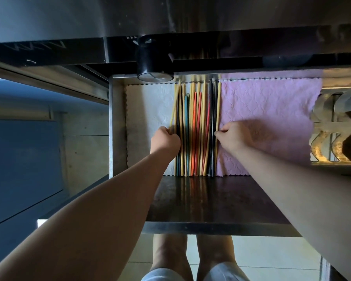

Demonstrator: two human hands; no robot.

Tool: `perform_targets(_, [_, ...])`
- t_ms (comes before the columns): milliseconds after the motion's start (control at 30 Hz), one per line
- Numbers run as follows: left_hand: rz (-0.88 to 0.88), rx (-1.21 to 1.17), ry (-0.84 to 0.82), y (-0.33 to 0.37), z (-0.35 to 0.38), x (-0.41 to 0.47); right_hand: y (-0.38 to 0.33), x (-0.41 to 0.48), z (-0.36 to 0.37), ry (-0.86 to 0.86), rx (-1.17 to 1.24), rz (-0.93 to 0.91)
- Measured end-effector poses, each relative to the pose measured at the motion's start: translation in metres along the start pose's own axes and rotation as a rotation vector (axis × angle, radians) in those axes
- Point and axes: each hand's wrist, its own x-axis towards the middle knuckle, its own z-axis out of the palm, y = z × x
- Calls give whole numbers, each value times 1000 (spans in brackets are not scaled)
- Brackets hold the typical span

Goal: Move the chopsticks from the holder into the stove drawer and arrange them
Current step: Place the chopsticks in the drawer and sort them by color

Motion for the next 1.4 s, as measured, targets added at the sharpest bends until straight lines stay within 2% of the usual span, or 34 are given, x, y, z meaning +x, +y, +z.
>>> perform_targets(300, [-25, -145, 118, -6, 11, 3, -9, -2, -4, -50, 85, 62])
perform_targets(400, [-35, -162, 127, -5, 11, 6, -10, -8, -8, -15, 132, 58])
perform_targets(567, [-30, -112, 73, -4, 8, 10, -7, -17, -4, -27, 426, 66])
perform_targets(767, [-36, -105, 109, -1, 10, 1, -10, -22, 0, 29, 370, 56])
perform_targets(1000, [27, -171, 145, 6, 13, -5, -22, -18, 8, 71, 425, 16])
perform_targets(1133, [69, -148, 152, 7, 15, -6, -28, -18, 15, 72, 359, 25])
perform_targets(1400, [-6, -189, 182, -2, 17, 4, -28, -21, 15, 85, 297, 16])
